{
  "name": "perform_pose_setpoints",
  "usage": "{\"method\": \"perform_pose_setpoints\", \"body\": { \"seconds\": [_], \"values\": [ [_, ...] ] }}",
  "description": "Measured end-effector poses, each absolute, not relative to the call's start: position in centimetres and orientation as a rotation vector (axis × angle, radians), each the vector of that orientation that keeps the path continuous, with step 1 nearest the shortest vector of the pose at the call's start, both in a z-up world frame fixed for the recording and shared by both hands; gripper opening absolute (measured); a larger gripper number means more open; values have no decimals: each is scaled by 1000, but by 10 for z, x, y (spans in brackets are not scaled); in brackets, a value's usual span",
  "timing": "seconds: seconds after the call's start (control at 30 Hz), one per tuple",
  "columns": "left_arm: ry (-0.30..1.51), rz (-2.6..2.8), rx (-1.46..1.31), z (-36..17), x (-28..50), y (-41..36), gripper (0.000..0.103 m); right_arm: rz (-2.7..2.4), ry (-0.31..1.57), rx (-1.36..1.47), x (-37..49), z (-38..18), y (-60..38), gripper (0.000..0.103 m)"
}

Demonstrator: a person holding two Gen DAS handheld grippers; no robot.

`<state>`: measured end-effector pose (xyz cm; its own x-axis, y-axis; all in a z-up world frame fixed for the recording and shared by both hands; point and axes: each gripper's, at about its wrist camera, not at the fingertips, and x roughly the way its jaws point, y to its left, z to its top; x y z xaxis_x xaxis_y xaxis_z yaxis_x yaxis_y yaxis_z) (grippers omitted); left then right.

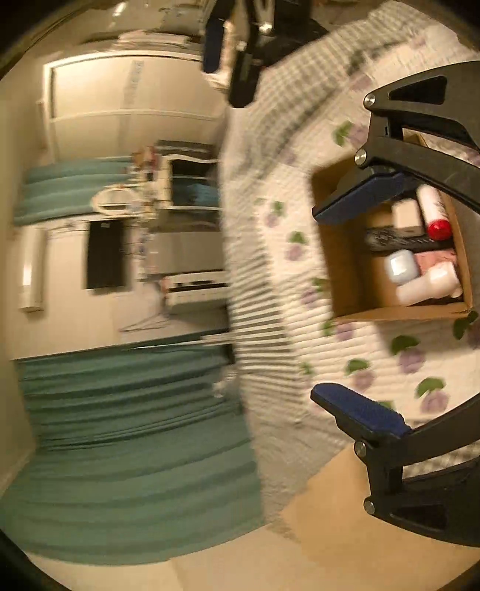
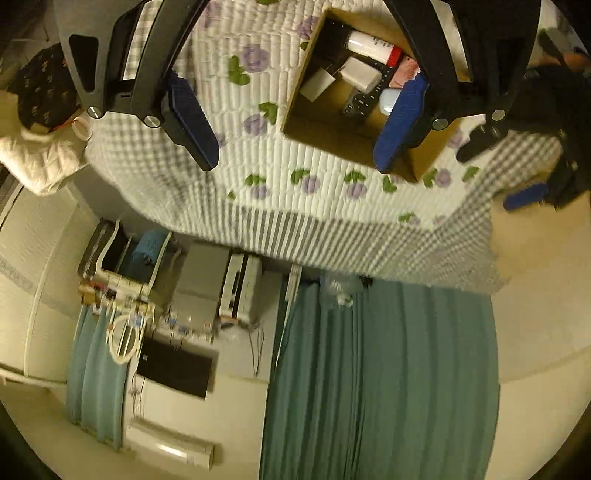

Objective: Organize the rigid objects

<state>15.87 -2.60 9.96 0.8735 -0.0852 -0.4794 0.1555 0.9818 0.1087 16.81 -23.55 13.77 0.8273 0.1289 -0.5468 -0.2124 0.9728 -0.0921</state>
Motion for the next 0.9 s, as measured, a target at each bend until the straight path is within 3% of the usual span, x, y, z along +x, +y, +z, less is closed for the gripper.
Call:
{"method": "perform_pose_setpoints", "body": {
  "seconds": [0.1,0.23,0.37,0.43,0.6,0.9],
  "values": [
    [398,-130,137,143,135,-23,92,195,509,-143,141,176,-238,86],
    [302,-157,104,184,100,-20,103,198,446,-164,105,214,-232,91],
    [248,-178,75,199,66,-17,103,186,390,-177,65,235,-228,102],
    [236,-191,60,197,51,-17,103,162,361,-176,46,236,-228,103],
    [193,-138,29,173,16,-13,103,159,283,-146,-3,214,-233,103],
    [176,-18,39,79,-13,-13,103,67,163,-45,-38,102,-244,103]
  ]
}}
